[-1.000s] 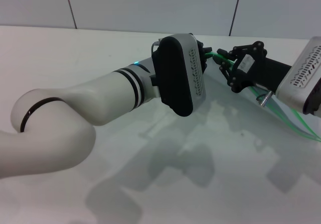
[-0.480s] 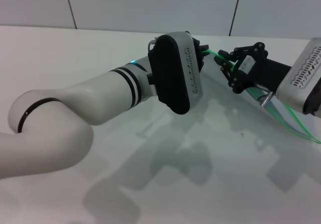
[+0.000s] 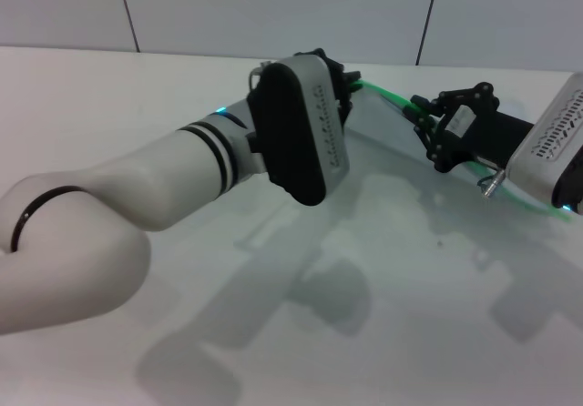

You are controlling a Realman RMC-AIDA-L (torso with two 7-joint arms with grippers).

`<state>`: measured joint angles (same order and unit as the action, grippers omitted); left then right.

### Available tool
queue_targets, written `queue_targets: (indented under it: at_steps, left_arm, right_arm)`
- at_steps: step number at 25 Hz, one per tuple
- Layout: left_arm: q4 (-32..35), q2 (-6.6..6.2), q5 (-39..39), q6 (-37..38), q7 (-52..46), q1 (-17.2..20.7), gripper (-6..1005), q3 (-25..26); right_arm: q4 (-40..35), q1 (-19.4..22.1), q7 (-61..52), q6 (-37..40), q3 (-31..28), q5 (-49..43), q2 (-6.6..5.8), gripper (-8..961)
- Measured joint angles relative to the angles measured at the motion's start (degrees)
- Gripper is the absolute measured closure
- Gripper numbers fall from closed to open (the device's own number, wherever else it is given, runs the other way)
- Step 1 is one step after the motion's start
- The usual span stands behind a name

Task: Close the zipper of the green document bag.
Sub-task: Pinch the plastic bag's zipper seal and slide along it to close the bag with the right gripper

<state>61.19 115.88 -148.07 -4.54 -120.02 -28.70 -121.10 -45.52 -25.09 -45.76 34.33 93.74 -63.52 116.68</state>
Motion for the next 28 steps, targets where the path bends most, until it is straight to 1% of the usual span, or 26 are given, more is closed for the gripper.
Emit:
queue_targets:
  at_steps: [4,7,12,15,18,21,28]
  left_arm:
    - [1.6,-0.05,0.0,0.0,0.9,1.9,896,1.0]
    - [2.8,-0.18,0.0,0.0,1.4,3.3,894,1.6]
    - [4.9,-0.29,0.0,0.0,2.9,5.7,889,2.4]
    - [6.0,-0.3,0.0,0.0,3.9,7.0,887,2.7]
    - [7.0,-0.3,0.0,0.0,4.9,8.4,884,3.1]
    - [7.6,-0.21,0.0,0.0,5.7,9.3,882,3.6]
    - [7.9,-0.01,0.0,0.0,5.9,9.9,876,4.0]
  right_arm:
    - [0.1,0.9,0.0,-0.5,-0.6,0.0,-0.1,871]
    - [0.3,1.5,0.9,-0.6,-2.1,0.0,-0.13,870]
    - [1.3,2.4,2.5,-0.5,-5.4,0.2,-0.14,870]
    - [3.0,2.6,3.9,0.0,-8.4,0.2,-0.19,869]
    - [3.9,2.6,4.5,0.1,-9.8,0.2,-0.21,869]
    - [5.2,2.5,5.4,0.1,-11.6,0.2,-0.22,869]
    - [6.4,2.6,7.3,0.2,-15.4,0.1,-0.22,868]
